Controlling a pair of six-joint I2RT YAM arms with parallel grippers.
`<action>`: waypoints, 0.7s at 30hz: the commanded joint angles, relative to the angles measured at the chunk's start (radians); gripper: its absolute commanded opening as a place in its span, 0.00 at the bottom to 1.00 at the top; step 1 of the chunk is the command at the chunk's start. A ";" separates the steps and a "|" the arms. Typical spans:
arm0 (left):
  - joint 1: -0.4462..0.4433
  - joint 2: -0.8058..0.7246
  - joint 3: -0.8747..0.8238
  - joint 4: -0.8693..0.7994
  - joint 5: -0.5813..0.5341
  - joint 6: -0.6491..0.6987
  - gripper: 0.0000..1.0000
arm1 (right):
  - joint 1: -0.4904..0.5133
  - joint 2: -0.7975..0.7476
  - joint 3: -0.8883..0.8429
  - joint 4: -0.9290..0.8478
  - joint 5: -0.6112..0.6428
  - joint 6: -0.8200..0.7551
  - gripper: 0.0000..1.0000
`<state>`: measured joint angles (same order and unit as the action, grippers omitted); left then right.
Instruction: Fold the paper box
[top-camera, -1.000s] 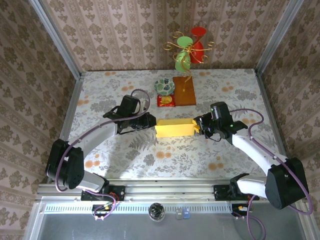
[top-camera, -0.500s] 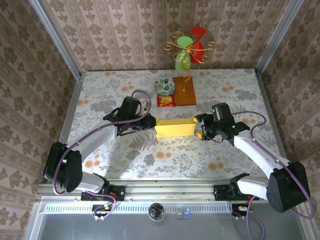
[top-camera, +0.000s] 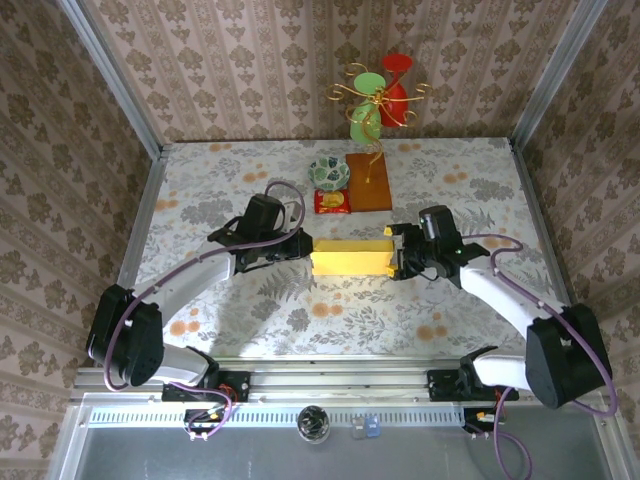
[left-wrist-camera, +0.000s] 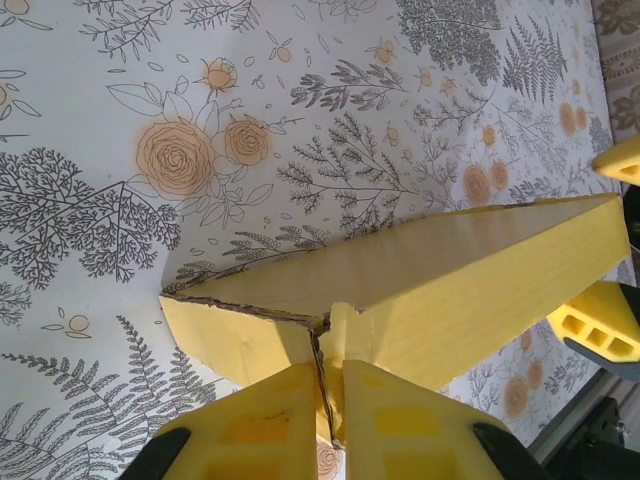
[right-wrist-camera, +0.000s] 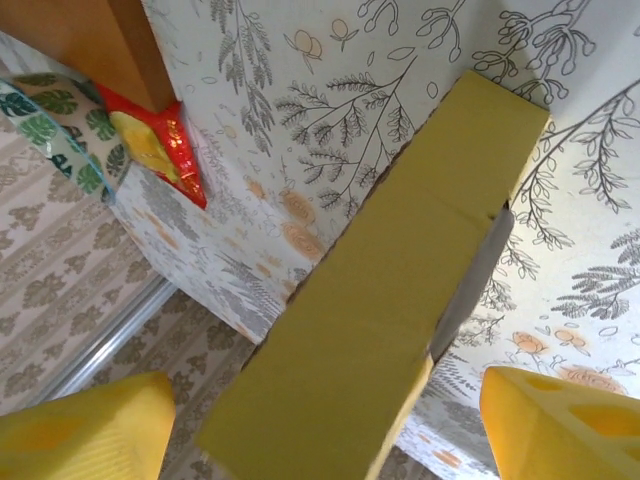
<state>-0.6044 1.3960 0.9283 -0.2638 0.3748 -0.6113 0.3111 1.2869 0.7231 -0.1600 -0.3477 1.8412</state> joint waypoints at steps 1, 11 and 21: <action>-0.025 0.016 -0.058 -0.105 -0.046 0.031 0.13 | -0.003 0.046 -0.011 0.087 -0.053 0.030 0.71; -0.034 -0.058 -0.099 -0.060 -0.082 0.001 0.33 | -0.006 0.077 -0.069 0.194 -0.073 -0.159 0.52; 0.049 -0.145 -0.114 -0.009 0.017 -0.106 0.40 | -0.010 0.155 -0.137 0.429 -0.080 -0.313 0.47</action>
<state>-0.5842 1.2861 0.8337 -0.2718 0.3504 -0.6640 0.3016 1.4139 0.5980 0.2054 -0.4236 1.6154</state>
